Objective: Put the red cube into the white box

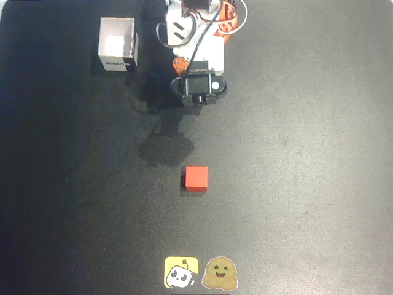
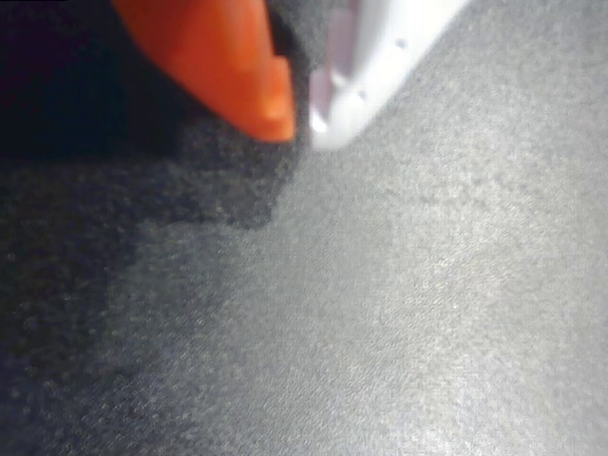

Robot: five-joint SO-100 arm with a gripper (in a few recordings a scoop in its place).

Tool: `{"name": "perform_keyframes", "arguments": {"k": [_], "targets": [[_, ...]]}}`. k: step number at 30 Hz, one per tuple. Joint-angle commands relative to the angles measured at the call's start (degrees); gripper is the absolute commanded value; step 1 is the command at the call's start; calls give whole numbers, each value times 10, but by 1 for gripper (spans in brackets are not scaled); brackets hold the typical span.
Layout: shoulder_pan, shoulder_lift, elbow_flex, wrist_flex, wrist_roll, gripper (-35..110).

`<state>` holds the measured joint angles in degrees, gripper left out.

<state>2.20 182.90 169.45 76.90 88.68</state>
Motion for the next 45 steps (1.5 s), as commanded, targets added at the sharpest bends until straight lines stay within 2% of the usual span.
{"name": "perform_keyframes", "arguments": {"k": [1, 45], "targets": [[4, 3, -2, 2, 4, 0], [0, 3, -22, -4, 2, 0]]}}
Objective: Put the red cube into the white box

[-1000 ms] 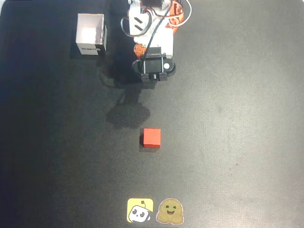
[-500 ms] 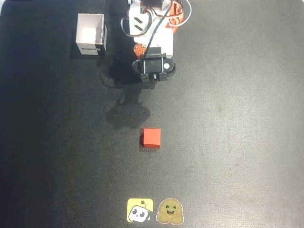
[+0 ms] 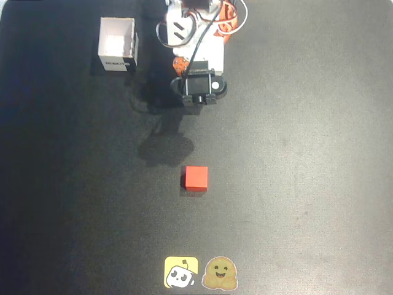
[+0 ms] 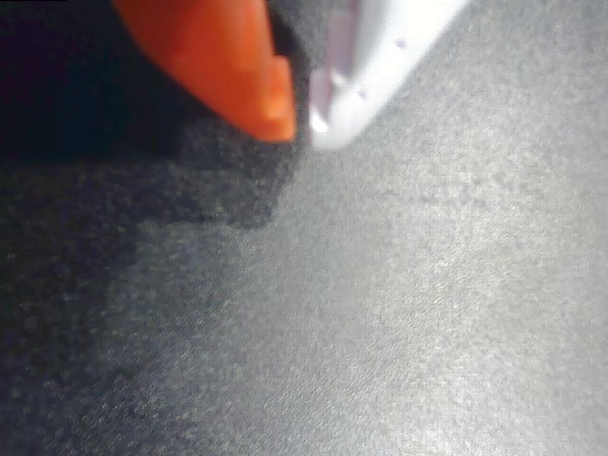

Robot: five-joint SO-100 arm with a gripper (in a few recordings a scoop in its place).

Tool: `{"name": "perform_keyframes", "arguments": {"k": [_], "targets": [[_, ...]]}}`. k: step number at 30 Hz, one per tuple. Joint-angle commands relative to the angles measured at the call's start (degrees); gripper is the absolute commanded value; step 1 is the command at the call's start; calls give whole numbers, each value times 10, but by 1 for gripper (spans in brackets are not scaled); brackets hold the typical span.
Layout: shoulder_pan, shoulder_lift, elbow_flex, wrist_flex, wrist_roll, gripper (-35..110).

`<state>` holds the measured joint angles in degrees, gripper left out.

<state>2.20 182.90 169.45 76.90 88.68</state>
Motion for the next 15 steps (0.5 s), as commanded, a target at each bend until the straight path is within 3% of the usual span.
{"name": "perform_keyframes", "arguments": {"k": [1, 6, 15], "targets": [[-1, -4, -30, -8, 2, 0], [1, -247, -167, -72, -8, 0], [0, -653, -506, -71, -11, 0]]}}
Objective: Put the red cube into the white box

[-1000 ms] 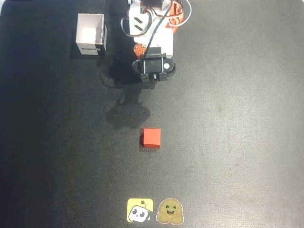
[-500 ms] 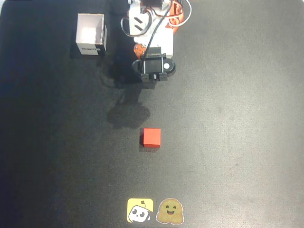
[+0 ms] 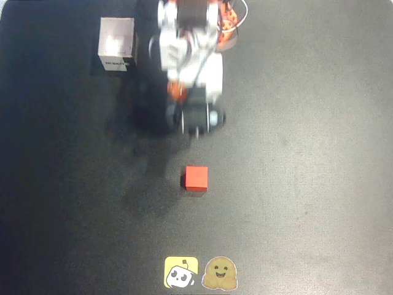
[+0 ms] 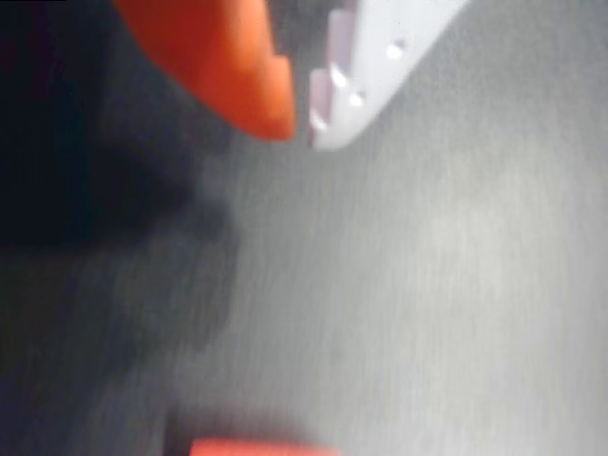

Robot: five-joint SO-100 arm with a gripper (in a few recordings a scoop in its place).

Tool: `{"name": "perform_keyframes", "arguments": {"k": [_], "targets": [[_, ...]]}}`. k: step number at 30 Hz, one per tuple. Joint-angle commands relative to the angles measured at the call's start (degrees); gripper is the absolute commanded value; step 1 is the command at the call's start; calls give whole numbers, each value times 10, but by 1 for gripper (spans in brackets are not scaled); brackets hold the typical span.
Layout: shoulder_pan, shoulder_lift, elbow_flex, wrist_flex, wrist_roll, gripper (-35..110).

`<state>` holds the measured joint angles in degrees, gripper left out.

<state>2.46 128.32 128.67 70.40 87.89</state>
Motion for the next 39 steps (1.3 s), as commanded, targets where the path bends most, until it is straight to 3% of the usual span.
{"name": "perform_keyframes", "arguments": {"k": [1, 9, 12, 20, 33, 39], "targets": [[-4, -145, -129, -6, -3, 0], [-13, -380, -324, -5, 1, 0], [-25, -425, -361, -6, 14, 16], [-59, -478, -390, -40, 50, 23], [-53, -533, -375, -90, 69, 23], [-43, -536, -354, -98, 73, 8]]}}
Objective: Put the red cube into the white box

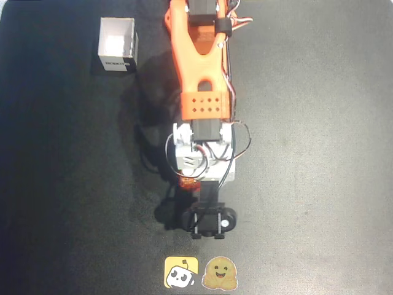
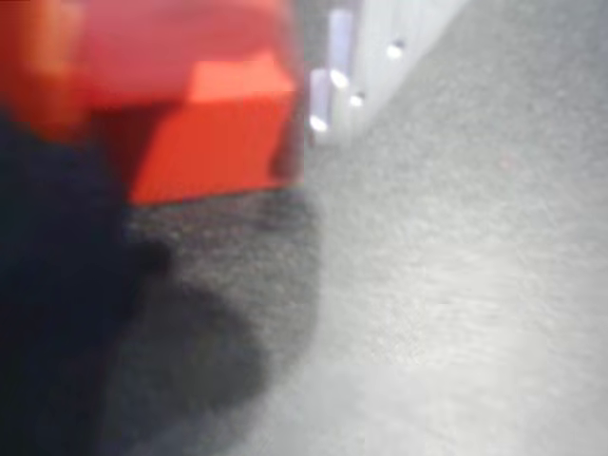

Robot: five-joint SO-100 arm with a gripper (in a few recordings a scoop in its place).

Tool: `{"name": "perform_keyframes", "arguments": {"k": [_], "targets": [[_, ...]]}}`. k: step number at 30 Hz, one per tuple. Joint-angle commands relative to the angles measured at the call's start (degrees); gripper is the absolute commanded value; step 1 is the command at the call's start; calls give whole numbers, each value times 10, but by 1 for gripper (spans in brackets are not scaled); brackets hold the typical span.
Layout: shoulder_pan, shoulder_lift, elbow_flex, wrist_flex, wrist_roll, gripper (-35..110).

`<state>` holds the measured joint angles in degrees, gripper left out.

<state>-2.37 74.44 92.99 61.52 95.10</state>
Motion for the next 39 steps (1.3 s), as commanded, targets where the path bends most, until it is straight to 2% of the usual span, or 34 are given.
{"name": "perform_keyframes", "arguments": {"k": [1, 5, 13, 20, 27, 31, 39], "targets": [[7, 3, 6, -11, 2, 7], [17, 3, 34, -36, -1, 0], [29, 7, 31, -27, 7, 0], [53, 56, -38, 98, 71, 0], [108, 171, -35, 192, 156, 0], [186, 278, 4, 251, 169, 0], [452, 553, 228, 281, 84, 0]]}}
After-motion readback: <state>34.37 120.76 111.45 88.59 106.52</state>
